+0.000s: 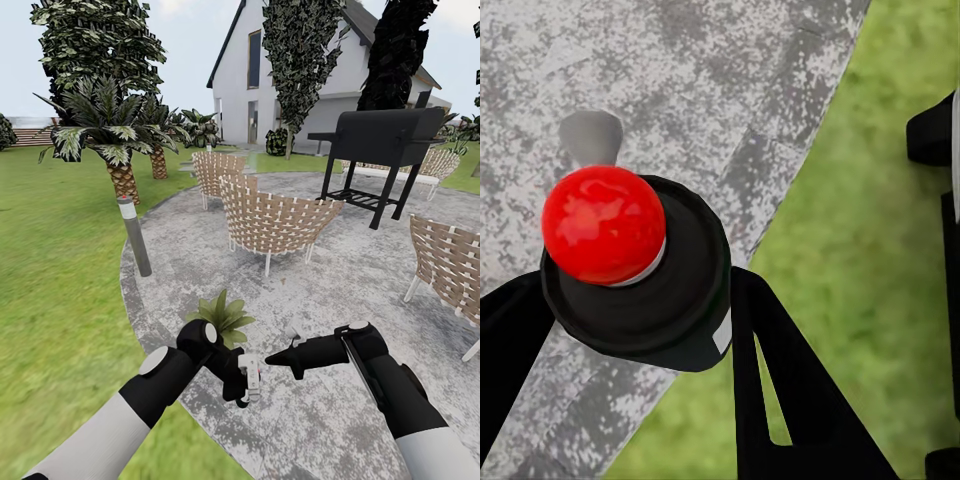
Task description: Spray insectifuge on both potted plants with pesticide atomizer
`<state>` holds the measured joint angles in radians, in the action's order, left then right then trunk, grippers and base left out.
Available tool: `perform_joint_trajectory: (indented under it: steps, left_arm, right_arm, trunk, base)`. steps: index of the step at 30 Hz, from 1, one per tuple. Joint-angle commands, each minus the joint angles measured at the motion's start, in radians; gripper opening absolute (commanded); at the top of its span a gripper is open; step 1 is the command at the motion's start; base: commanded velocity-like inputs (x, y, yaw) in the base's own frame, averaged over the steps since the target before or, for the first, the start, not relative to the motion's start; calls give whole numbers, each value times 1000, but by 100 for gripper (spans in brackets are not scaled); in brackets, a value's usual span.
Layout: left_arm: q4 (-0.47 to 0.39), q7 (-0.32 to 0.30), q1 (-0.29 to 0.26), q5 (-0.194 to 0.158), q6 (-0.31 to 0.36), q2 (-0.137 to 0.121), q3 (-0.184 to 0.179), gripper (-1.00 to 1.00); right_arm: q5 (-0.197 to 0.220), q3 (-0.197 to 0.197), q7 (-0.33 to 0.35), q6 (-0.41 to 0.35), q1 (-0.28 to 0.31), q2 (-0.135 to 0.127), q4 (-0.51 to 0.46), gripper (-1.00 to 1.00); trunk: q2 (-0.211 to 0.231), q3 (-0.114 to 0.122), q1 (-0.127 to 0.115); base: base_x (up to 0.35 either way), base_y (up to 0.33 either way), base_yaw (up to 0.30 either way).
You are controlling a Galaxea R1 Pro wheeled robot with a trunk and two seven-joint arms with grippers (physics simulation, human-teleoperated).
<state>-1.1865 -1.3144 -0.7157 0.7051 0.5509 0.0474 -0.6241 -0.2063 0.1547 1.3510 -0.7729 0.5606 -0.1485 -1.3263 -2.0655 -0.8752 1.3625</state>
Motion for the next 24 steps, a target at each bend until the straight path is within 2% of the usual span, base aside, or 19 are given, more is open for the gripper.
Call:
perform_joint_trajectory:
  steps: [1,24]
  left_arm:
    - [-2,-6,-1,5,11,0,0,-100]
    - [-13,-6,12,4,11,-3,3,-100]
  right_arm:
    - [-7,0,7,-8,1,0,-1,-100]
    - [-7,2,7,-8,1,0,-1,-100]
  trunk:
    - [0,-1,0]
    - [0,-1,0]
  base:
    - [0,0,0]
    - [0,0,0]
